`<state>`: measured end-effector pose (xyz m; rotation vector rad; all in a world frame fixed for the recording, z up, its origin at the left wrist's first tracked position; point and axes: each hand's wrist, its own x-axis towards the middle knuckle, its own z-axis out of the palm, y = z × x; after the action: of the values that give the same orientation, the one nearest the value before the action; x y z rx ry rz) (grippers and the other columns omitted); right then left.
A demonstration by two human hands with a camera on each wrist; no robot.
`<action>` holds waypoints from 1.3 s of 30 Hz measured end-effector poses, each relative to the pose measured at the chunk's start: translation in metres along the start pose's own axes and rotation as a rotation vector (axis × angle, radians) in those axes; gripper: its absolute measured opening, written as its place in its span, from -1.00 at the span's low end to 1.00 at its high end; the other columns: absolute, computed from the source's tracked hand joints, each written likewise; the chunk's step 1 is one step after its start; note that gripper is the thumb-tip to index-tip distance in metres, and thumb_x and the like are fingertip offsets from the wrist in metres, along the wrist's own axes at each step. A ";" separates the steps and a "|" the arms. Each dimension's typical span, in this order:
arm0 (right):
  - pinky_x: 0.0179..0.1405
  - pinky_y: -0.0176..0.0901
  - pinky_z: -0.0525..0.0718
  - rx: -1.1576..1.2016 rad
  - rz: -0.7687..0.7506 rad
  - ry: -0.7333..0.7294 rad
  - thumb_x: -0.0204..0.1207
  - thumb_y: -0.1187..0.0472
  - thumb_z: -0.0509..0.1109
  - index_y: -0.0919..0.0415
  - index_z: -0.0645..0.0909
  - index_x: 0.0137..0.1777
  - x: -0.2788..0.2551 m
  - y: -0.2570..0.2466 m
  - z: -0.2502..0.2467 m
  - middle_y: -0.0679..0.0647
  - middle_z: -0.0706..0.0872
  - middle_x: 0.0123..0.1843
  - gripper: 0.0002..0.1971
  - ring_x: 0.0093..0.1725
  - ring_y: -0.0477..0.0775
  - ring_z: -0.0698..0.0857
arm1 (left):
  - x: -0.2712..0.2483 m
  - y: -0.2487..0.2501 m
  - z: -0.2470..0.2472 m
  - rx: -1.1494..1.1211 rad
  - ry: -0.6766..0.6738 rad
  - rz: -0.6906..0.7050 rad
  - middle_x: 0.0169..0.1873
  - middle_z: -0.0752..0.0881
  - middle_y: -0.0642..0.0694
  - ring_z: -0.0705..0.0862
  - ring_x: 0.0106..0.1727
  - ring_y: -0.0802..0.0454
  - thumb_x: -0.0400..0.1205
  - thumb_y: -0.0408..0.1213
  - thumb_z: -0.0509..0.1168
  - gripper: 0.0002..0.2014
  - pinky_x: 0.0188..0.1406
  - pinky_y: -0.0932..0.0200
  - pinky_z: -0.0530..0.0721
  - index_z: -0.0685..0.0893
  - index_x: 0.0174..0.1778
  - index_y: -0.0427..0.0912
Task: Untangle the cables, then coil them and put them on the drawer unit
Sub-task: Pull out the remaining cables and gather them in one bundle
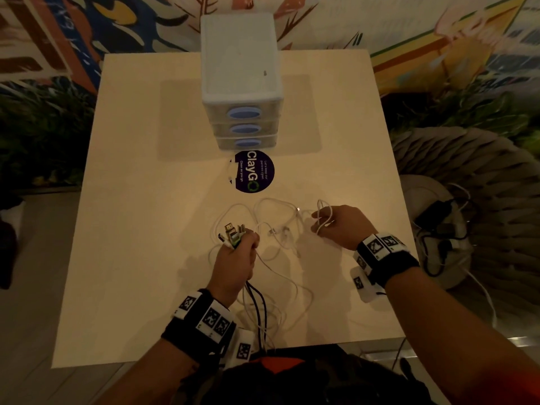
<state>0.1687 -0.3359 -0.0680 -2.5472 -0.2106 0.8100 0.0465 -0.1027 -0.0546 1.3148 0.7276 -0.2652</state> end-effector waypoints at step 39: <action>0.26 0.37 0.72 0.869 -0.167 -0.279 0.59 0.44 0.49 0.30 0.52 -0.16 -0.130 0.014 0.039 0.28 0.82 -0.09 -0.81 -0.01 0.29 0.83 | -0.049 0.005 -0.007 -0.134 -0.133 0.213 -0.56 0.36 -0.02 0.18 -0.57 0.10 0.87 -0.29 0.06 -0.68 -0.58 0.18 0.11 0.62 -0.15 -0.15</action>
<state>0.0404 -0.3692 -0.0362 -1.5870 -0.1160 0.9282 0.0097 -0.1057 -0.0208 1.2230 0.4806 -0.1283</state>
